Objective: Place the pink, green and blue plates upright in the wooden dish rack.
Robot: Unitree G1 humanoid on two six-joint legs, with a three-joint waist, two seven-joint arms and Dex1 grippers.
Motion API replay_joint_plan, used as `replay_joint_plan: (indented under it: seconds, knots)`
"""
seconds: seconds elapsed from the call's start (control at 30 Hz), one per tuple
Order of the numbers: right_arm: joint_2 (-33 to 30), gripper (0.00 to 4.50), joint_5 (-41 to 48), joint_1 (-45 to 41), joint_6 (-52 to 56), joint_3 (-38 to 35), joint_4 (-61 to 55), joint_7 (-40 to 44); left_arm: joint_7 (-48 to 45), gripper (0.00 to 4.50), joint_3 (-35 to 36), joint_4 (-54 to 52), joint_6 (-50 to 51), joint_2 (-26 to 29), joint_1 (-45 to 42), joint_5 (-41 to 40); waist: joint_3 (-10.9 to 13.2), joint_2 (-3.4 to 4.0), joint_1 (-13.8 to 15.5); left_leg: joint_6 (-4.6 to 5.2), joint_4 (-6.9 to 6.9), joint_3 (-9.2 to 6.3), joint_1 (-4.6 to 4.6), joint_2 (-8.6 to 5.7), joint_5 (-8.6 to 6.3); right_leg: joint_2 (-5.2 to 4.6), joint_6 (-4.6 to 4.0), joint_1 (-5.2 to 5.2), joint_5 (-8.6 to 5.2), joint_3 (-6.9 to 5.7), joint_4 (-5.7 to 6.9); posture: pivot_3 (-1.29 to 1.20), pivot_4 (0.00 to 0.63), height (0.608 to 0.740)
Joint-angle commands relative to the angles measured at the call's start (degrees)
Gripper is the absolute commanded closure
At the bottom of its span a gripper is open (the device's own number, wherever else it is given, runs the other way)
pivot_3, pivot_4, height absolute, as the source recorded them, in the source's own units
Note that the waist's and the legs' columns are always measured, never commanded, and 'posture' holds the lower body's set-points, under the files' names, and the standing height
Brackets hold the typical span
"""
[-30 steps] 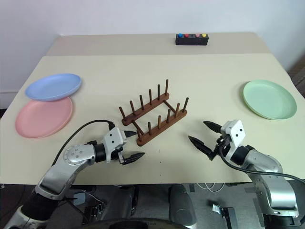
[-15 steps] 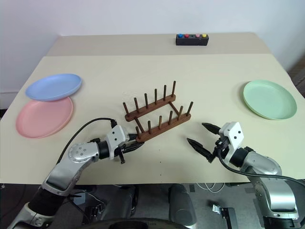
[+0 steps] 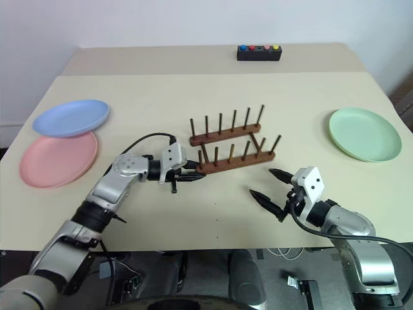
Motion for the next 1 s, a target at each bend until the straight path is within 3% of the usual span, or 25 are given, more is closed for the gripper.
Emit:
replay_joint_plan:
  seconds: [0.03,0.3,0.63,0.7,0.8,0.93,0.97,1.0]
  knots:
    - [0.9,0.00,0.5,1.0,-1.0,-0.6,-3.2,-1.0,-4.4,3.71,-0.3,5.3,-5.5,-1.4,-4.7,0.5,0.0,-0.01,0.0,0.00,0.01,0.00,0.00,0.00,0.00,0.00,0.00,0.00,0.00,0.00,0.00,0.00,0.150,0.740]
    - [1.8,0.00,0.8,4.4,-0.8,-1.0,-6.9,-3.0,-6.7,3.71,-0.1,16.1,-13.2,-2.7,-9.3,3.3,0.0,-0.02,0.0,0.01,0.01,-0.01,0.00,0.00,0.00,0.00,0.01,0.00,0.00,0.01,0.02,0.00,0.150,0.740]
    - [1.7,0.00,0.9,4.6,-0.7,-0.9,-7.2,-3.4,-7.4,3.71,0.7,19.0,-15.6,-3.5,-10.2,4.1,0.0,-0.02,0.0,0.01,0.04,-0.01,0.00,-0.01,0.00,0.00,0.02,0.02,0.00,0.01,0.03,0.00,0.150,0.740]
    - [0.5,0.58,0.2,4.1,-0.9,-2.3,-4.4,-3.1,-4.8,2.66,3.4,15.9,-13.6,-2.0,-8.1,3.0,0.0,-0.02,-0.1,0.01,0.04,-0.01,0.01,-0.01,0.00,0.00,0.02,0.02,0.00,0.02,0.03,0.00,0.150,0.740]
    - [-0.8,1.81,0.1,4.2,-1.2,-4.0,-2.3,-2.2,-3.5,2.65,5.1,11.4,-10.8,-0.3,-4.9,2.0,0.0,0.00,-0.3,0.01,0.02,-0.01,0.03,0.00,0.00,0.00,0.02,0.02,0.00,0.03,0.05,0.00,0.150,0.740]
    - [-2.0,3.90,0.1,4.6,-2.0,-5.5,-1.0,-0.8,-0.2,4.11,7.4,2.9,-7.1,1.3,1.0,1.0,0.0,0.01,-0.1,0.01,0.00,-0.03,0.03,0.01,0.00,-0.01,0.01,0.00,0.00,0.03,0.08,0.00,0.150,0.740]
    - [-2.0,4.42,0.0,4.6,-2.0,-5.6,-0.9,-0.7,0.1,4.12,7.5,1.8,-6.3,1.4,1.7,1.0,0.0,0.00,0.1,0.01,0.02,-0.03,0.03,0.00,0.00,-0.01,0.01,0.00,0.00,0.03,0.09,0.00,0.150,0.740]
    - [-2.0,4.48,-0.1,4.6,-2.1,-5.7,-0.7,-0.4,0.6,4.12,7.4,0.6,-5.8,1.6,2.5,1.4,0.0,0.00,0.1,0.01,0.05,-0.03,0.03,0.00,0.00,-0.01,0.02,0.03,0.00,0.02,0.08,0.00,0.150,0.740]
